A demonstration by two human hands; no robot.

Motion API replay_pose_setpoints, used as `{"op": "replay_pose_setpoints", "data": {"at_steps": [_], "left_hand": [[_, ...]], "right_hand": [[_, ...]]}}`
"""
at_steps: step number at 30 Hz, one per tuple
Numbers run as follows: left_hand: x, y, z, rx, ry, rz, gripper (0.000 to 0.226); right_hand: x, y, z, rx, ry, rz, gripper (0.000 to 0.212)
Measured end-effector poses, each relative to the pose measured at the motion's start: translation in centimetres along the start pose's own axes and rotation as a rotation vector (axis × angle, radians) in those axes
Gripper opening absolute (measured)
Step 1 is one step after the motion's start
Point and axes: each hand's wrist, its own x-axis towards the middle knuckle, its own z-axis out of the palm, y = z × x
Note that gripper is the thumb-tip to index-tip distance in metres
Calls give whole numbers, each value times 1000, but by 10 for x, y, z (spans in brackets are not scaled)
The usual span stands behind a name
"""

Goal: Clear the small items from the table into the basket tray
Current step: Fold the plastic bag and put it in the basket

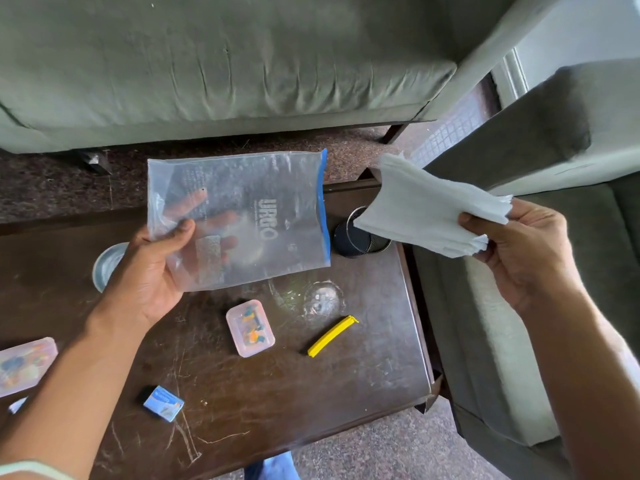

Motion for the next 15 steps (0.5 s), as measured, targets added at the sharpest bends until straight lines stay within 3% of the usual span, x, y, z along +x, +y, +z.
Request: {"op": "replay_pose_setpoints", "data": {"at_steps": [15], "left_hand": [[3,-5,13,20,1,1,40]], "right_hand": [[27,39,29,-583,165,-10,51]]}}
